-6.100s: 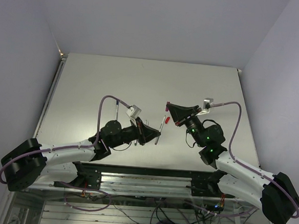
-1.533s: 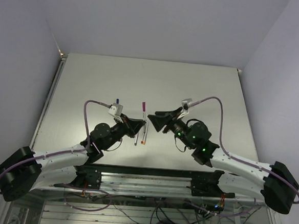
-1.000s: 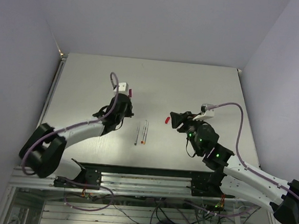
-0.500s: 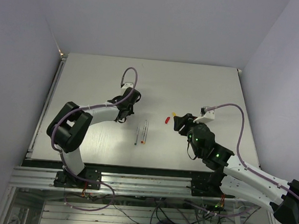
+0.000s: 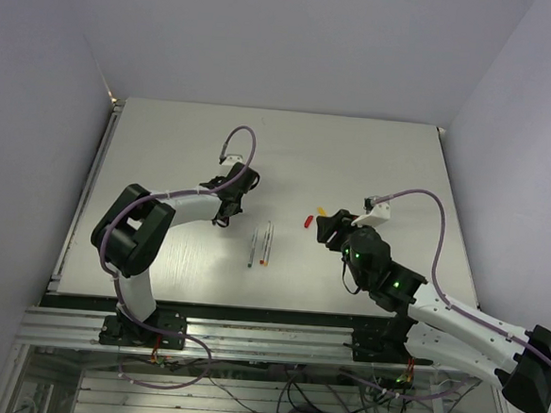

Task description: Insert the pens into the pen caps

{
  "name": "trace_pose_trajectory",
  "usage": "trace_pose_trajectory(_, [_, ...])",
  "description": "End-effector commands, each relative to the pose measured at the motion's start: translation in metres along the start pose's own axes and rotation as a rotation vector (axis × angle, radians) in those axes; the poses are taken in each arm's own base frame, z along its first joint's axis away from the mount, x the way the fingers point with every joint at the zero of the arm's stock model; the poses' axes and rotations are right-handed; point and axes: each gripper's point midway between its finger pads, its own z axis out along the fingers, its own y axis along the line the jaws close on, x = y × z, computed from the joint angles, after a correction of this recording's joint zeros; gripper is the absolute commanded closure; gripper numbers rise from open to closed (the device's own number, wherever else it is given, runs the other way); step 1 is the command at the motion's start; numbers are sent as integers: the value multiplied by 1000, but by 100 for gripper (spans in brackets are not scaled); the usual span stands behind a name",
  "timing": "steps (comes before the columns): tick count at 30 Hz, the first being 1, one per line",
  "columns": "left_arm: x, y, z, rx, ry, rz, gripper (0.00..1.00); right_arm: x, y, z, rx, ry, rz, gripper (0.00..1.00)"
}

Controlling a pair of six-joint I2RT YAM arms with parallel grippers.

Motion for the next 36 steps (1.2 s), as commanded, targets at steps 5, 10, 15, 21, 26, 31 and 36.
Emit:
trace_pose_trajectory(5, [-20, 0, -4, -9, -34, -26, 63, 1, 2, 1, -14, -12, 19, 51])
trace_pose_trajectory(10, [-32, -4, -15, 26, -59, -46, 63, -1, 3, 1, -17, -15, 18, 51])
trace_pose_trajectory(15, [-49, -11, -33, 100, -96, -76, 63, -4, 1, 0, -14, -28, 18, 52])
trace_pose_trajectory(21, [-44, -24, -59, 200, -109, -58, 62, -2, -7, 1, 27, -30, 9, 52])
trace_pose_trajectory(26, [-5, -43, -82, 287, -73, 12, 62, 0, -39, 2, 199, -28, 3, 51])
trace_pose_trajectory(31, [29, -56, -102, 388, -19, 42, 57, 5, -95, 12, 380, 60, 72, 51])
trace_pose_trajectory(36, [44, -65, -116, 447, 6, 69, 52, 4, -135, 17, 447, 67, 149, 52])
